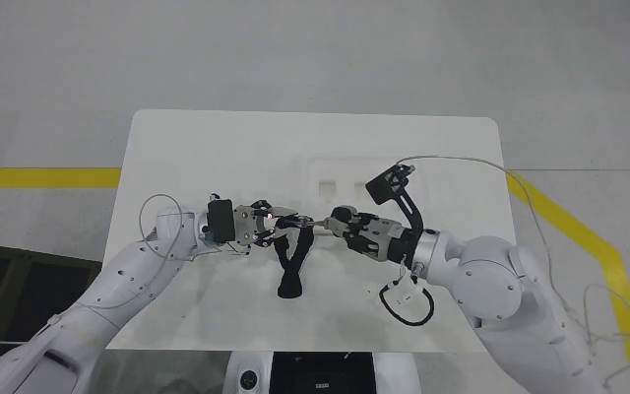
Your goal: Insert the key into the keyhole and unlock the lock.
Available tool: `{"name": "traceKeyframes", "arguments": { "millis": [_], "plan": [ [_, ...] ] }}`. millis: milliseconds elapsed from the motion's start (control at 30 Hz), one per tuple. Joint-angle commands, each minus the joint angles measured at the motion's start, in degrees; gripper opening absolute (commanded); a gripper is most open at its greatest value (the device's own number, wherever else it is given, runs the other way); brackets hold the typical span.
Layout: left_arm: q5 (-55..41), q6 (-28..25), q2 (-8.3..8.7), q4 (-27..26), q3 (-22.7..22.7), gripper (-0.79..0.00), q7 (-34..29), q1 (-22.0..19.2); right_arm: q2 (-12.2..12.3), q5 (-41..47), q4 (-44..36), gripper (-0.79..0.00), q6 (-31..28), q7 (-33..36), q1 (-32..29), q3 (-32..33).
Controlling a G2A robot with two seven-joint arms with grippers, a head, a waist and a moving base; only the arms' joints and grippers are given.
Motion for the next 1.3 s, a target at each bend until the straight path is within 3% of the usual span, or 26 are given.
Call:
{"name": "traceKeyframes", "arguments": {
  "millis": [0,1267],
  "plan": [
    [0.0,0.0,0.0,0.0,0.0,-0.785,0.0,0.0,-0.05,-0.08,0.09,-0.785,0.2,-0.16,0.11,-0.09],
    [0.0,0.0,0.0,0.0,0.0,-0.785,0.0,0.0,-1.0,-2.28,0.55,-0.785,5.39,4.15,4.37,-3.16]
  ]
}}
